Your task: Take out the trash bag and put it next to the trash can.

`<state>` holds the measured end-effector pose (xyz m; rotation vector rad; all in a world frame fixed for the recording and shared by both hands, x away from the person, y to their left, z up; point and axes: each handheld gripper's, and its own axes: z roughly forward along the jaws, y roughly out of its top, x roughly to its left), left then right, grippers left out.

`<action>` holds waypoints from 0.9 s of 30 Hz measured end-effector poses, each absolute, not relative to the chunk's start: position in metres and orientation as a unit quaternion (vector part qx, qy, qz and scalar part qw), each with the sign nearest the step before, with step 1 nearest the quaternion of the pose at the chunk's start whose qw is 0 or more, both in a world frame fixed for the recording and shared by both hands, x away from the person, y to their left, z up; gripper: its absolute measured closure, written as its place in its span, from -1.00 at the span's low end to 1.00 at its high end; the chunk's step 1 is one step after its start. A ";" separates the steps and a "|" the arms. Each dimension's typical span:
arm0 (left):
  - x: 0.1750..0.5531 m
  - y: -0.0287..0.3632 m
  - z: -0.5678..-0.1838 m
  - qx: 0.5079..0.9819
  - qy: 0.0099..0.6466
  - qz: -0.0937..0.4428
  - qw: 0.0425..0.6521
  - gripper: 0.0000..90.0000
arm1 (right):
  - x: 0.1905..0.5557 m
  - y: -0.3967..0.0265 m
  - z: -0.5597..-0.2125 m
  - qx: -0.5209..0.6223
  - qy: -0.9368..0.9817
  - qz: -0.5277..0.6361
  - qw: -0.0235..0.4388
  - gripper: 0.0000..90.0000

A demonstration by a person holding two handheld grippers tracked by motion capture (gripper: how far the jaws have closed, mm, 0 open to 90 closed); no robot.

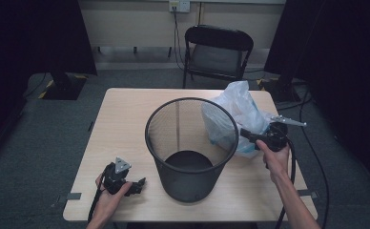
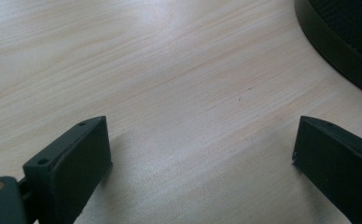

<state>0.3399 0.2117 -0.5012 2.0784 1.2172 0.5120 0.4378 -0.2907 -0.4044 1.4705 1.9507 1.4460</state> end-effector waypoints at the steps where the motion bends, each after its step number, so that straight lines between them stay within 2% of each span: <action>1: 0.340 0.212 -0.501 0.796 0.466 0.196 0.333 -0.92 | 0.436 -0.291 -0.404 0.511 0.681 0.502 0.150 -0.65; 17: 0.340 0.212 -0.501 0.796 0.466 0.196 0.333 -0.92 | 0.395 -0.304 -0.416 0.500 0.703 0.482 0.152 -0.65; 19: 0.340 0.212 -0.501 0.796 0.466 0.196 0.333 -0.92 | 0.390 -0.305 -0.419 0.497 0.707 0.481 0.149 -0.59; 21: 0.340 0.212 -0.501 0.796 0.467 0.195 0.334 -0.92 | 0.385 -0.303 -0.424 0.493 0.719 0.465 0.156 -0.42; 22: 0.340 0.212 -0.501 0.796 0.466 0.195 0.334 -0.92 | 0.383 -0.301 -0.426 0.491 0.725 0.457 0.158 -0.21; 23: 0.340 0.212 -0.501 0.796 0.466 0.196 0.333 -0.92 | 0.383 -0.299 -0.427 0.487 0.727 0.455 0.165 0.15; 27: 0.340 0.212 -0.501 0.796 0.466 0.195 0.334 -0.92 | 0.396 -0.292 -0.427 0.484 0.730 0.457 0.154 0.93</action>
